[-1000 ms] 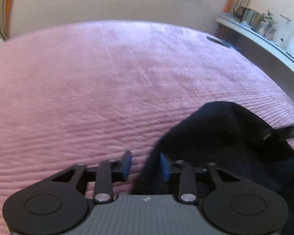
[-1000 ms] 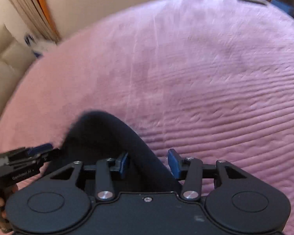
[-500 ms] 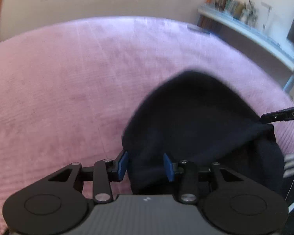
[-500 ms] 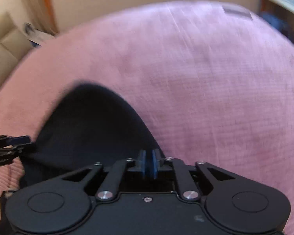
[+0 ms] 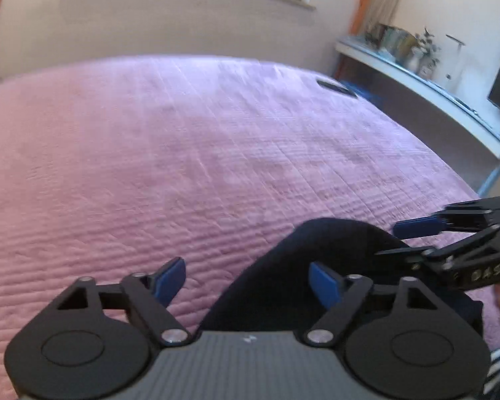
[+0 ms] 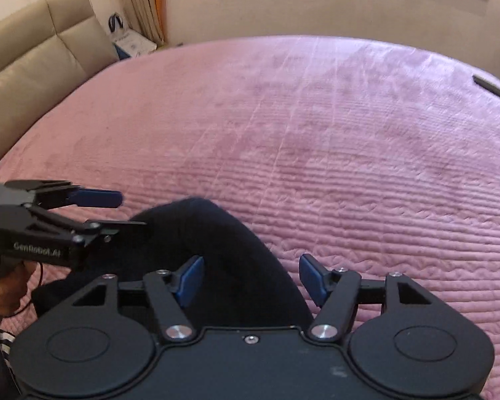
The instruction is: Fold large clothes
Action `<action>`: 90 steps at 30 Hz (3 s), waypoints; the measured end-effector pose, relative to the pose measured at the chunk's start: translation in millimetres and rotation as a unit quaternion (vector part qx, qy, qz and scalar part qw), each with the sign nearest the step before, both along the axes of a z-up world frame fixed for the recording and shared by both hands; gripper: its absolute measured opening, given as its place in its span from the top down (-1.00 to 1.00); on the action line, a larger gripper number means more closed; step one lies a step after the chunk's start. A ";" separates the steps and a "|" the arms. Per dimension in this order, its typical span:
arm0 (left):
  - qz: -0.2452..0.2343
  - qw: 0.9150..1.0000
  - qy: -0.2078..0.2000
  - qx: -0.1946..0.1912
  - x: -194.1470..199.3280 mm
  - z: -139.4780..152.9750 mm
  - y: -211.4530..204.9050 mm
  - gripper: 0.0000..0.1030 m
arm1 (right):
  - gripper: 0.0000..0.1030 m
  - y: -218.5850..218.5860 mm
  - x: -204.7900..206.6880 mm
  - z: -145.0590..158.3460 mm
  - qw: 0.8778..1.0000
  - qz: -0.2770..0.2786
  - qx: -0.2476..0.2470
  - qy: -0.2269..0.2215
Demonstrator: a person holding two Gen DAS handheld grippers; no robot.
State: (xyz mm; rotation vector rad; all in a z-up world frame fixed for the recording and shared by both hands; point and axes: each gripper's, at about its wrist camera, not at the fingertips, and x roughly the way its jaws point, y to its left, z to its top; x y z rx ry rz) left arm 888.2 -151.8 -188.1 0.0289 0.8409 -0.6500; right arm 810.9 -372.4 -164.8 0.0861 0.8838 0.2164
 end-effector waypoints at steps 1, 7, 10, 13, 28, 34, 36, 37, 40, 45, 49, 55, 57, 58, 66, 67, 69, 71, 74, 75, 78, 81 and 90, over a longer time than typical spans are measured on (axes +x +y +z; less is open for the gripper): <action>-0.003 1.000 0.008 0.003 6.2 -5.0 -2.2 -0.32 | -0.47 1.0 2.7 -2.7 1.000 0.000 -0.001 0.002; 0.003 0.998 0.057 -0.004 27.9 -26.5 -5.5 0.01 | 0.00 0.2 7.1 -17.4 1.000 -0.019 0.010 0.010; -0.030 0.993 0.105 -0.031 32.2 -34.6 -9.9 0.89 | 0.89 9.0 0.9 -17.7 1.000 -0.005 0.001 0.013; -0.033 0.997 0.061 -0.043 10.7 -17.9 -5.9 0.90 | 0.89 18.0 -22.8 5.4 1.000 0.004 -0.022 -0.021; -0.064 0.984 -0.109 -0.127 -248.0 142.4 80.4 0.90 | 0.90 81.8 -297.6 160.0 0.960 0.103 -0.123 -0.231; -0.048 0.987 -0.121 -0.089 -360.0 141.0 98.7 0.90 | 0.90 109.7 -383.0 145.9 0.939 0.157 -0.186 -0.243; -0.035 0.991 -0.107 -0.071 -384.4 121.6 98.8 0.90 | 0.90 120.2 -395.9 123.6 0.932 0.170 -0.209 -0.242; -0.031 0.993 -0.093 -0.066 -391.1 112.5 100.1 0.90 | 0.90 124.8 -398.9 112.7 0.929 0.177 -0.219 -0.240; -0.020 0.995 -0.077 -0.057 -392.3 92.3 101.1 0.90 | 0.90 129.2 -392.3 91.5 0.928 0.177 -0.226 -0.236; -0.020 0.990 -0.131 -0.054 -364.1 105.7 95.4 0.90 | 0.90 133.9 -372.4 86.6 0.904 0.153 -0.269 -0.294; -0.020 0.985 -0.165 -0.050 -363.8 110.3 94.2 0.90 | 0.90 139.0 -373.2 71.5 0.880 0.160 -0.306 -0.326; -0.085 0.993 -0.086 0.007 -423.3 48.2 101.7 0.90 | 0.90 130.0 -452.2 10.6 0.869 0.271 -0.323 -0.258; -0.111 0.991 -0.063 0.043 -456.0 26.5 105.8 0.89 | 0.82 125.4 -490.4 -2.2 0.877 0.297 -0.310 -0.216; -0.124 0.990 -0.044 0.048 -469.8 16.8 110.6 0.88 | 0.43 124.0 -506.8 -6.3 0.882 0.311 -0.299 -0.189; -0.110 0.991 0.066 0.025 -496.8 10.1 155.5 0.65 | 0.09 99.0 -539.0 17.8 0.957 0.218 -0.190 -0.017; -0.109 0.991 0.074 0.006 -494.2 17.4 160.5 0.53 | 0.09 94.8 -527.8 28.6 0.969 0.184 -0.163 -0.020; -0.089 0.993 0.070 -0.040 -484.8 34.1 165.8 0.41 | 0.04 89.9 -499.8 43.1 0.989 0.109 -0.098 -0.027; -0.068 0.994 0.051 -0.066 -471.0 41.1 161.6 0.41 | 0.04 95.1 -463.1 46.3 0.997 0.054 -0.038 -0.027; -0.039 0.998 0.008 -0.049 -450.3 34.5 136.9 0.41 | 0.21 104.5 -425.8 18.8 1.000 0.006 -0.020 0.020; -0.028 0.999 0.009 -0.043 -443.8 25.7 132.5 0.41 | 0.23 104.5 -420.1 4.9 0.999 -0.007 -0.037 0.031; 0.014 0.999 0.027 0.011 -429.1 -11.3 130.3 0.63 | 0.56 93.7 -420.6 -24.0 0.995 -0.020 -0.072 0.073; 0.029 0.998 0.058 0.023 -435.1 -25.3 148.9 0.81 | 0.86 80.0 -443.9 -24.4 0.993 -0.021 -0.083 0.085; 0.020 0.998 0.016 -0.055 -471.9 24.3 134.1 0.67 | 0.08 146.5 -455.6 37.5 1.000 -0.010 -0.010 0.004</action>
